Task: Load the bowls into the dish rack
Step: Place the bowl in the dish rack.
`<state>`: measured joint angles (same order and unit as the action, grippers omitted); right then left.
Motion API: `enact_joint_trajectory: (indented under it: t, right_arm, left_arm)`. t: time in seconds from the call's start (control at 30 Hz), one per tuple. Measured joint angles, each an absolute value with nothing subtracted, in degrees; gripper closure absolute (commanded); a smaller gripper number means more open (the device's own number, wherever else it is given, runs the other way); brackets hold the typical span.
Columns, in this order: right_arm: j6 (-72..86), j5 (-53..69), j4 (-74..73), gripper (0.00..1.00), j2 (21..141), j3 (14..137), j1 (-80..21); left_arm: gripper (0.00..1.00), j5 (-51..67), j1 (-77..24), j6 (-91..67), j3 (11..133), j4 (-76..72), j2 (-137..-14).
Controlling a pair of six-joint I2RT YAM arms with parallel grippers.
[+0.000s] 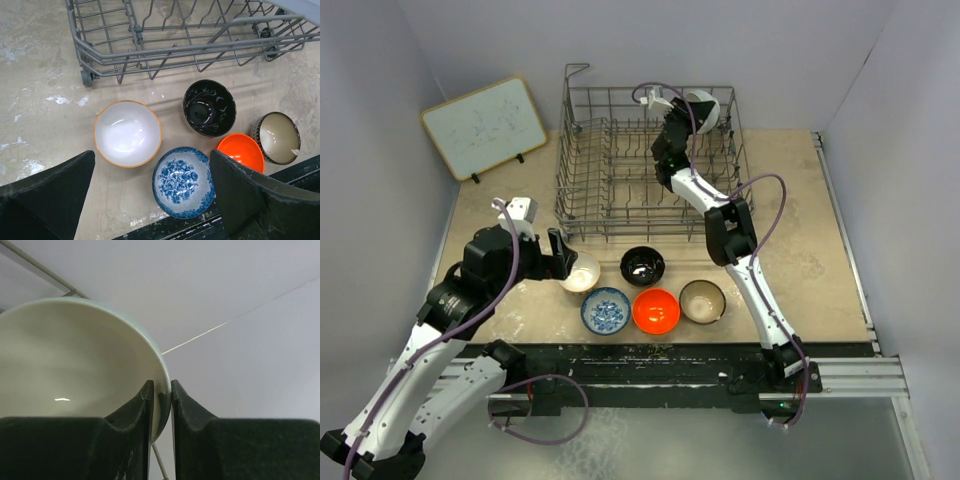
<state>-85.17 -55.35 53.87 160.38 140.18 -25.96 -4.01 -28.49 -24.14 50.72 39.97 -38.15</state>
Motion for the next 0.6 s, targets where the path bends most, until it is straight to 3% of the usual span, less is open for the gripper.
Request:
enact_joint_trajectory:
  t: [0.27,0.53,0.6]
  right_arm:
    - [-79.66,-54.94,50.3,0.58,160.13,138.61,-26.09]
    - [-72.93,-54.83,42.24,0.5,159.04,138.23,-27.51]
    - [-71.35,-54.83,40.53,0.44,158.58,138.23,-27.7]
  left_arm:
    - [0.01,-3.07,-27.35,-23.31,50.72,39.94,-38.13]
    - [0.01,-1.89,-26.17,-22.92,50.72,39.9,-38.13]
    - [0.01,-1.58,-25.87,-22.92,50.72,39.9,-38.13]
